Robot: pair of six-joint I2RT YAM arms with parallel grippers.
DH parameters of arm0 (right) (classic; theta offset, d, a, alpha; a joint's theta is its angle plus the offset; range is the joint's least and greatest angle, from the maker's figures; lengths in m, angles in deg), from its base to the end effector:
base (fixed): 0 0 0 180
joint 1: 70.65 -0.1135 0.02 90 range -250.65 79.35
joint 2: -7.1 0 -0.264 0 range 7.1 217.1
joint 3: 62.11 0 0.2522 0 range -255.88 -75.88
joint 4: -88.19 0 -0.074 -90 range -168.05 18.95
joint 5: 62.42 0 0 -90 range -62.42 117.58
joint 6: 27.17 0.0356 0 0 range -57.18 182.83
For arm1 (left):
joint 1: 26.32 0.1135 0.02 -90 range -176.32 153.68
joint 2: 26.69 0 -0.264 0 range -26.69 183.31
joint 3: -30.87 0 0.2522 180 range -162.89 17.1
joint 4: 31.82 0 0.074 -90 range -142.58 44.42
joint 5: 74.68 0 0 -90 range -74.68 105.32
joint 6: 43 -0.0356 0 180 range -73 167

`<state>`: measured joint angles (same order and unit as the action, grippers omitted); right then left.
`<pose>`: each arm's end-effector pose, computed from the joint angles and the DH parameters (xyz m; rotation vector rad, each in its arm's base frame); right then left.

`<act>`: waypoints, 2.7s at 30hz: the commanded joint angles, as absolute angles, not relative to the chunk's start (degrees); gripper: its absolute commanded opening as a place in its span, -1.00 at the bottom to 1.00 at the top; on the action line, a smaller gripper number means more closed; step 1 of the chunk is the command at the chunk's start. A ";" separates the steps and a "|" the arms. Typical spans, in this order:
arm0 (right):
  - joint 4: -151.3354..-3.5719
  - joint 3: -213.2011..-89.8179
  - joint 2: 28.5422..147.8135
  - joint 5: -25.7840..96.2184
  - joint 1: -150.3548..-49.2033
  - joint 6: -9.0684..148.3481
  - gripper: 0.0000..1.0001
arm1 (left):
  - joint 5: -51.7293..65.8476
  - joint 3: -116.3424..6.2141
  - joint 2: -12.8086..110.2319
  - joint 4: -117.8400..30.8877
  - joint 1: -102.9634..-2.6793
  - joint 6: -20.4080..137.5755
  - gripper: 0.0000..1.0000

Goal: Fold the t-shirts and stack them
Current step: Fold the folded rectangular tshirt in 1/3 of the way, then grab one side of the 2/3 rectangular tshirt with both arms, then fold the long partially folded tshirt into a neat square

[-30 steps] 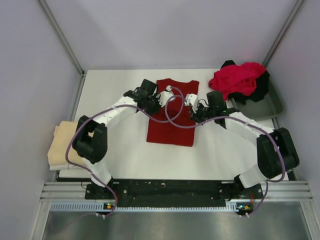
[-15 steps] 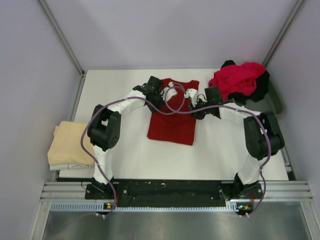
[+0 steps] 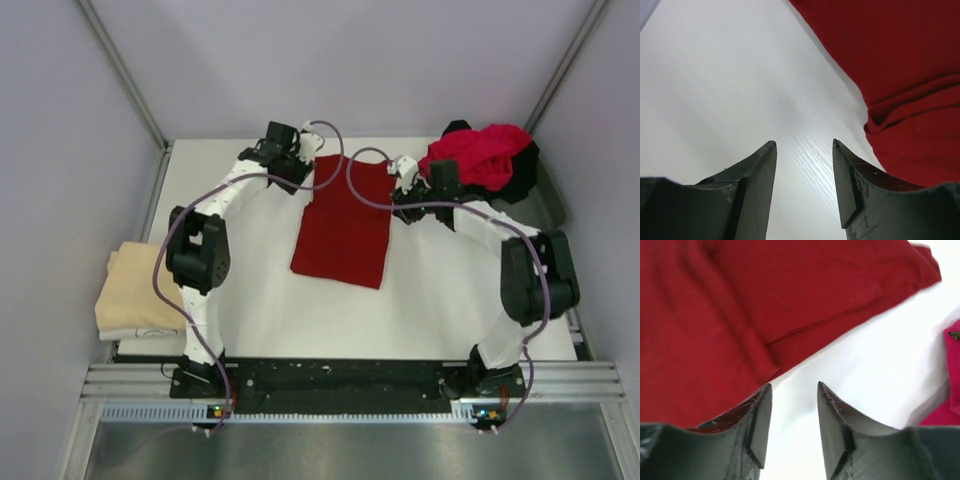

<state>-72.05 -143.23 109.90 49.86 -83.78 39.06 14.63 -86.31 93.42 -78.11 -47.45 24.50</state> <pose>0.3797 0.1024 0.2070 -0.8992 2.0653 0.3461 0.4437 -0.1720 0.2460 0.9080 2.2537 -0.0038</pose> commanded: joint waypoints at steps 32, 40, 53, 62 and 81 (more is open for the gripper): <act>-63.83 -117.45 90.08 43.66 -113.71 11.67 -1.00 | 0.47 -37.90 66.12 -72.79 -57.17 -8.02 -1.00; -40.11 -119.90 72.42 46.73 -123.11 16.32 -1.00 | -2.07 -38.44 50.06 -96.52 -59.71 -6.87 -1.00; -29.70 -131.77 64.21 53.85 -118.06 28.90 -1.00 | -0.69 -53.73 40.44 -105.37 -60.51 5.51 -1.00; -46.13 -131.69 77.83 59.57 -96.68 34.61 -1.00 | 7.14 -68.91 63.97 -95.94 -55.51 11.84 -1.00; -54.22 -138.28 103.15 53.96 -85.16 42.60 -0.82 | 8.99 -94.07 97.76 -92.87 -52.95 17.38 -0.42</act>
